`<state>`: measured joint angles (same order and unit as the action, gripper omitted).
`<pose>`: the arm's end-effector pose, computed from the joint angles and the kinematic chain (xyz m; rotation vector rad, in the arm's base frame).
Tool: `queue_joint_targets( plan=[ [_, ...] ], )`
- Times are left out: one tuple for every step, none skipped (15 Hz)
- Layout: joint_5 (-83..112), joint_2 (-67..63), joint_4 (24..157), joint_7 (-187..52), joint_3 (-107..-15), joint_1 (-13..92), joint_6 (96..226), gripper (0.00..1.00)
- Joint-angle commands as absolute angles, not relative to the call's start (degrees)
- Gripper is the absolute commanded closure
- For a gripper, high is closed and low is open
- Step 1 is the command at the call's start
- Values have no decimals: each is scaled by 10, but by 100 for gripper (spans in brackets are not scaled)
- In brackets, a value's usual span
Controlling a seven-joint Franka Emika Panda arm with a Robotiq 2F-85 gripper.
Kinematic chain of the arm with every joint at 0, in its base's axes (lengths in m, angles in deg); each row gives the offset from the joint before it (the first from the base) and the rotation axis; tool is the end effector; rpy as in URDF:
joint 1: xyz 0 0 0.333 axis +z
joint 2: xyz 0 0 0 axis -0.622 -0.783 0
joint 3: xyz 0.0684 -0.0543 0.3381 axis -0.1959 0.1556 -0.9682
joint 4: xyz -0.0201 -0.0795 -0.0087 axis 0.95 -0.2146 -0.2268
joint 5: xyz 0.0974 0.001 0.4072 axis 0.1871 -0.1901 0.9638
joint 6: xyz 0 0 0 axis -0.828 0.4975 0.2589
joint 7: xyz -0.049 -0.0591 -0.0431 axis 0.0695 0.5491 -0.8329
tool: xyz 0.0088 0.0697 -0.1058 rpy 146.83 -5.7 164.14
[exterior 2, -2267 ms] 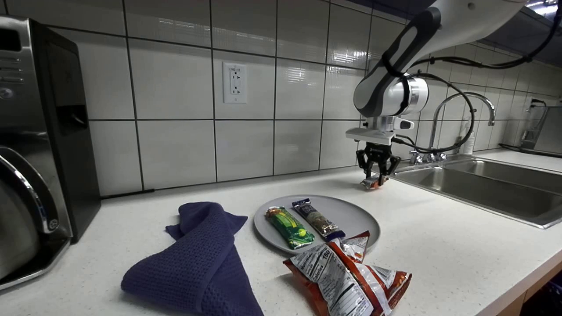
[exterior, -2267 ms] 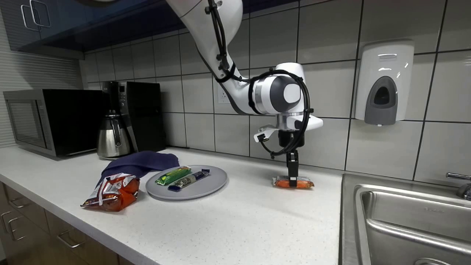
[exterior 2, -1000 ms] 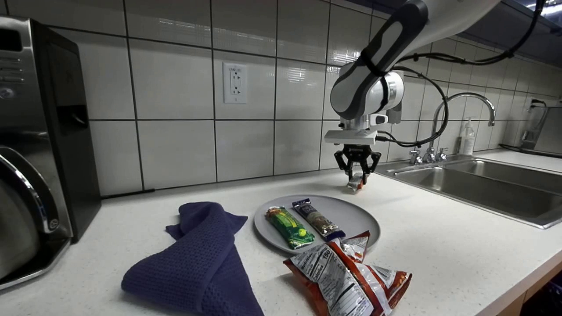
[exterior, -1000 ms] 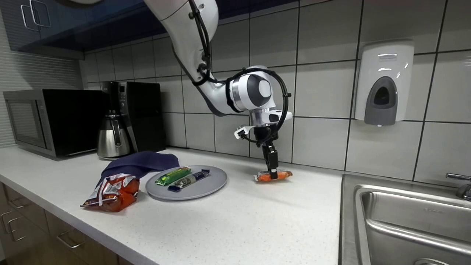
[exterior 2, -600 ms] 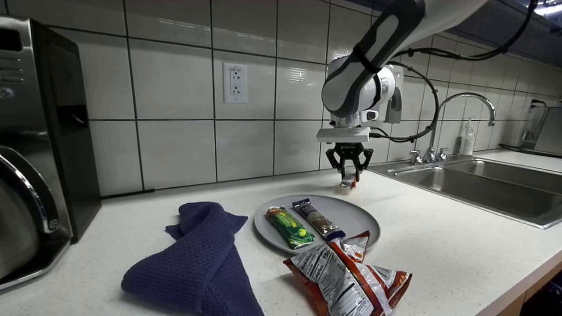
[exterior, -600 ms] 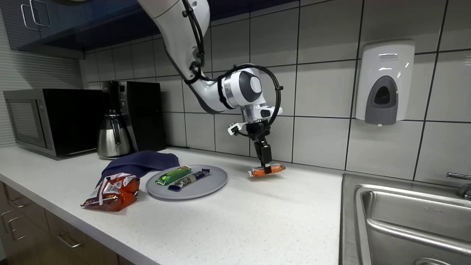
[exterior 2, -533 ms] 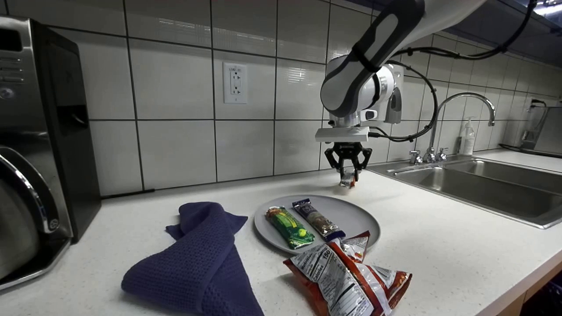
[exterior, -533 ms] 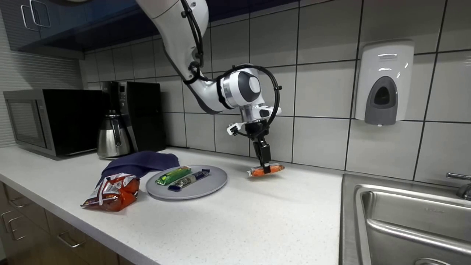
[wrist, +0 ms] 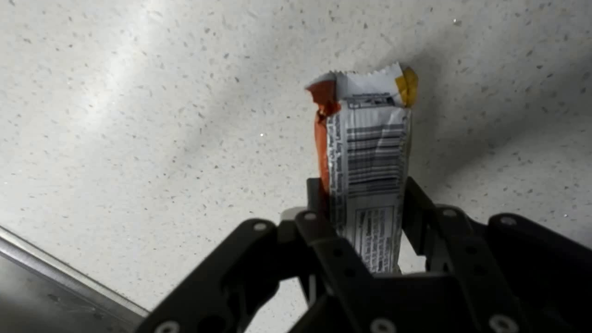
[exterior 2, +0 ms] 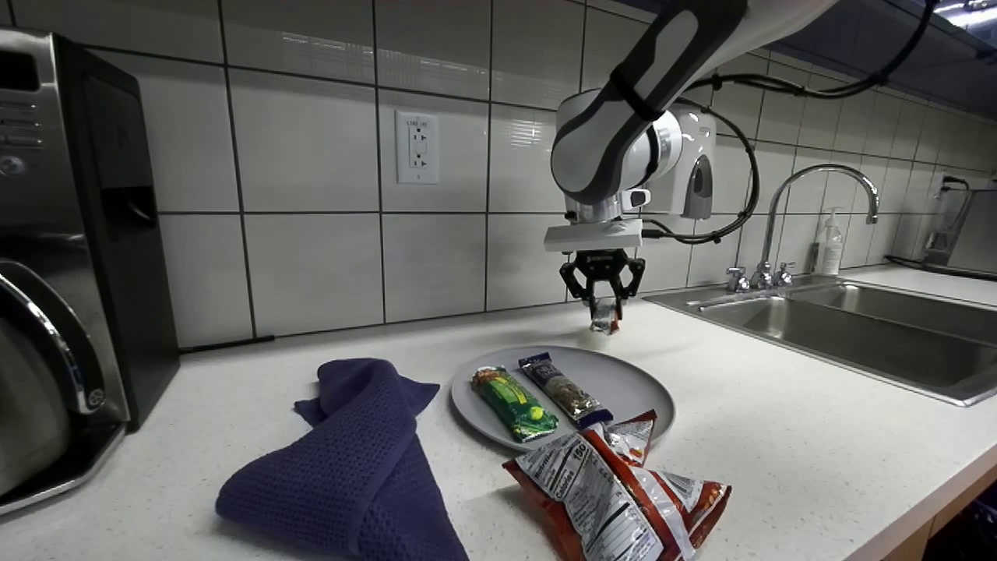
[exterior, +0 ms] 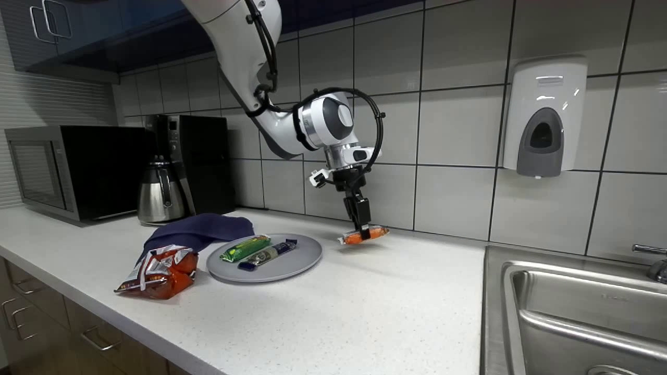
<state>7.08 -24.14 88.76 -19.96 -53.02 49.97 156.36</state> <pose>0.7423 0.0075 0.2410 2.6892 -1.0724 0.1941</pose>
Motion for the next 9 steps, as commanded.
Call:
queue_joint_targets(
  plan=[
    [50, -216, 894, -231, -544, 500, 1531, 83],
    [50, -213, 894, -244, -549, 498, 1530, 83],
    [49, -212, 893, -251, -551, 499, 1527, 83],
    [49, -209, 894, -259, -553, 499, 1525, 83],
    [48, -207, 895, -267, -555, 500, 1523, 83],
    [48, -205, 896, -274, -557, 501, 1521, 83],
    [49, -203, 897, -283, -559, 500, 1519, 83],
    [49, -203, 898, -292, -561, 501, 1516, 83],
    [50, -202, 898, -301, -564, 501, 1514, 83]
  ],
)
